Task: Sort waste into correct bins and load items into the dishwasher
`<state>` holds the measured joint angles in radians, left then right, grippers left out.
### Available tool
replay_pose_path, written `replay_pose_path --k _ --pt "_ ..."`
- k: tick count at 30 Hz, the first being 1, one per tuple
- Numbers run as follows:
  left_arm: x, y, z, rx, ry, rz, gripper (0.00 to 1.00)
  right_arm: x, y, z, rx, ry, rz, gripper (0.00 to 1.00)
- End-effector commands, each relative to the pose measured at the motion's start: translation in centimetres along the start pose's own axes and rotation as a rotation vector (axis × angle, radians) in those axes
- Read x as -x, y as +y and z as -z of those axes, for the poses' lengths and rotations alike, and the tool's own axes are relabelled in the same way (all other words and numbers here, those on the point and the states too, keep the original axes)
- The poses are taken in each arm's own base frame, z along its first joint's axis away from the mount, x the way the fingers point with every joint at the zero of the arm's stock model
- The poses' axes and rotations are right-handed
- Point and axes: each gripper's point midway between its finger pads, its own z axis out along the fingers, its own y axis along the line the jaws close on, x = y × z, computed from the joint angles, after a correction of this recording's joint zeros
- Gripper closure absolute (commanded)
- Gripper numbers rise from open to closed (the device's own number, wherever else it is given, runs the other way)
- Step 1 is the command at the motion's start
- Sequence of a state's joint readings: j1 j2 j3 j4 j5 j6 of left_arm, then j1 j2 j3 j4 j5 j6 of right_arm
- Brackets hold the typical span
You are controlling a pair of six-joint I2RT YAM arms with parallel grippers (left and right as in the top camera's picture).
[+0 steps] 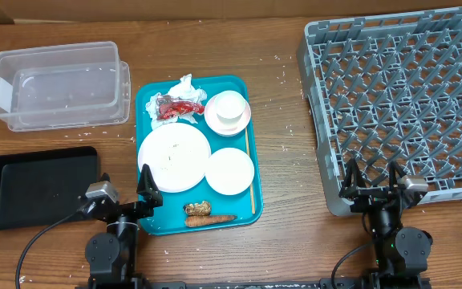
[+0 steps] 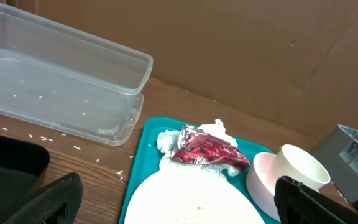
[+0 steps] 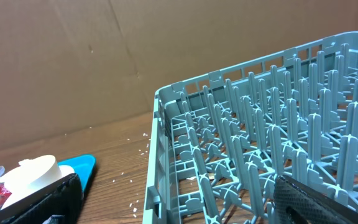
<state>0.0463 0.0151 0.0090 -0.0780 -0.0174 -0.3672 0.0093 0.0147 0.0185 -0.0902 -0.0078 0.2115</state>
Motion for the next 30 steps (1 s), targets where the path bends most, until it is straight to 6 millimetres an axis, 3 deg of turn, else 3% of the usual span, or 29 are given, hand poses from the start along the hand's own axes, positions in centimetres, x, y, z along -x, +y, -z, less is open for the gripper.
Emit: replay_pose_path --k 1,25,30 --pt "0.0 -0.2 0.0 -0.014 -0.003 0.014 0.00 -0.1 0.0 0.0 0.002 -0.007 0.003 0.00" --pt "0.0 -0.2 0.0 -0.014 -0.003 0.014 0.00 -0.1 0.1 0.0 0.005 -0.009 -0.006 0.00" --pt "0.0 -0.2 0.0 -0.013 -0.003 0.014 0.00 -0.2 2.6 0.2 0.148 0.024 -0.221 0.00"
